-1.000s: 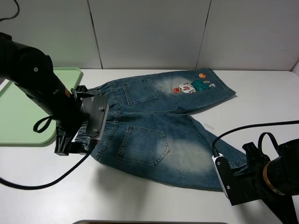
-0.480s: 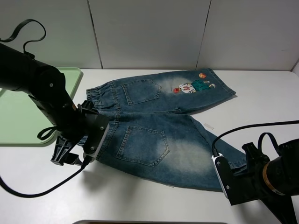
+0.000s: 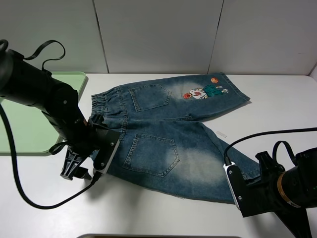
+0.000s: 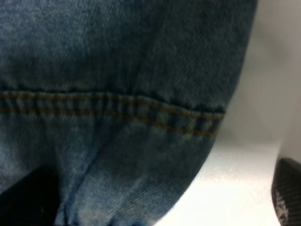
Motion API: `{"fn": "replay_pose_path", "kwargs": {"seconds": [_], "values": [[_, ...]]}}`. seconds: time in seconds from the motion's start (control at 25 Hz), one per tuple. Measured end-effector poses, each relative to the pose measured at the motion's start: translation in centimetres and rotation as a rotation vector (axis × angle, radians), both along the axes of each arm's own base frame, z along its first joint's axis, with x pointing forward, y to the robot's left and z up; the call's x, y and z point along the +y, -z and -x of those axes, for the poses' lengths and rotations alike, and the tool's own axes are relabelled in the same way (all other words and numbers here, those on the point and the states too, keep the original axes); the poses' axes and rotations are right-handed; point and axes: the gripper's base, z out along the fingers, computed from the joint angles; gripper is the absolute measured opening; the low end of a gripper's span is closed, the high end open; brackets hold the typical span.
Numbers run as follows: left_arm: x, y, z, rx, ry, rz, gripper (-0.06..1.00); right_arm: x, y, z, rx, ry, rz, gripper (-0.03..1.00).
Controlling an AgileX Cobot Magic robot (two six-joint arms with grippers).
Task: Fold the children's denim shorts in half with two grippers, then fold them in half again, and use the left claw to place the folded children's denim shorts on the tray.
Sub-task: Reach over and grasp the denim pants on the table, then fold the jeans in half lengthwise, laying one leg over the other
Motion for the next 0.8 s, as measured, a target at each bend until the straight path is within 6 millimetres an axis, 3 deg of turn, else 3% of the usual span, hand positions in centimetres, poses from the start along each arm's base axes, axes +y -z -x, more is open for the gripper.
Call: {"fn": "replay_pose_path", "kwargs": {"seconds": [0.12, 0.24, 0.48, 0.6, 0.8], "values": [[-0.06, 0.05, -0.11, -0.009, 0.001, 0.005, 0.83, 0.05, 0.01, 0.00, 0.000, -0.001, -0.005, -0.03], [-0.10, 0.12, -0.16, -0.010, 0.000, 0.007, 0.67, 0.13, 0.01, -0.01, -0.001, -0.003, -0.014, -0.03], [-0.15, 0.33, -0.24, -0.008, -0.028, 0.014, 0.11, 0.13, 0.01, -0.01, -0.001, -0.003, -0.014, -0.03], [-0.13, 0.32, -0.21, 0.005, -0.066, 0.018, 0.03, 0.13, 0.01, -0.01, -0.001, -0.003, -0.014, -0.03], [0.03, 0.24, 0.08, 0.048, -0.175, 0.025, 0.02, 0.01, -0.01, -0.03, -0.002, -0.008, 0.001, -0.03]]}}
